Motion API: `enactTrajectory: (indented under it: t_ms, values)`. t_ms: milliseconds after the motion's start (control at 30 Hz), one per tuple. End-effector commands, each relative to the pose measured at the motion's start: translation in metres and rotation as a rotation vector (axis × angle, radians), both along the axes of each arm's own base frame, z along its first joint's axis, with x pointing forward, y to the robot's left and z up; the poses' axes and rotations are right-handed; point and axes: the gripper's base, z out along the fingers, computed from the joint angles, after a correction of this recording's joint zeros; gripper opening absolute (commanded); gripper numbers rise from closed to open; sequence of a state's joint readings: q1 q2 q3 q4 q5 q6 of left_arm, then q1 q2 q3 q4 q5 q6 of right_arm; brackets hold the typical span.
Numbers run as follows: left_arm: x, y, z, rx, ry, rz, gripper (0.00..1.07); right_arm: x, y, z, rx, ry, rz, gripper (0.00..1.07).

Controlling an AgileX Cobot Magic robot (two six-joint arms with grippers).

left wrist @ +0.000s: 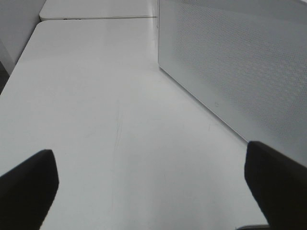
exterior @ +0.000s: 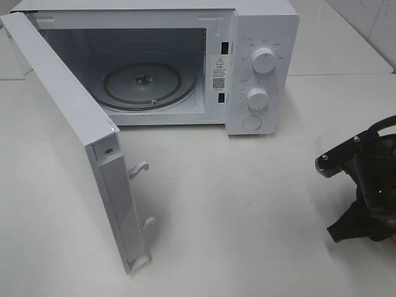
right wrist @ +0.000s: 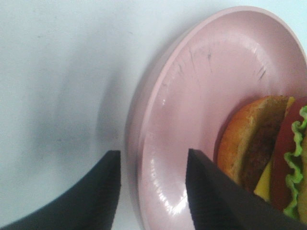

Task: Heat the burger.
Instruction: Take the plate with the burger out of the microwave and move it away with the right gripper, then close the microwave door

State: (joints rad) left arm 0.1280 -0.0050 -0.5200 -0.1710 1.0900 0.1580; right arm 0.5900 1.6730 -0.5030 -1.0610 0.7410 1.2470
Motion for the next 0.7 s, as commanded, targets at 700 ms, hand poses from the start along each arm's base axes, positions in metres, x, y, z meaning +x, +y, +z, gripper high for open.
enactTrajectory:
  t_ms: [700]
  values:
    - [-0.002,0.0,0.0,-0.006,-0.03,0.0,0.98,-0.03,0.016,0.112,0.39,0.041,0.251,0.79]
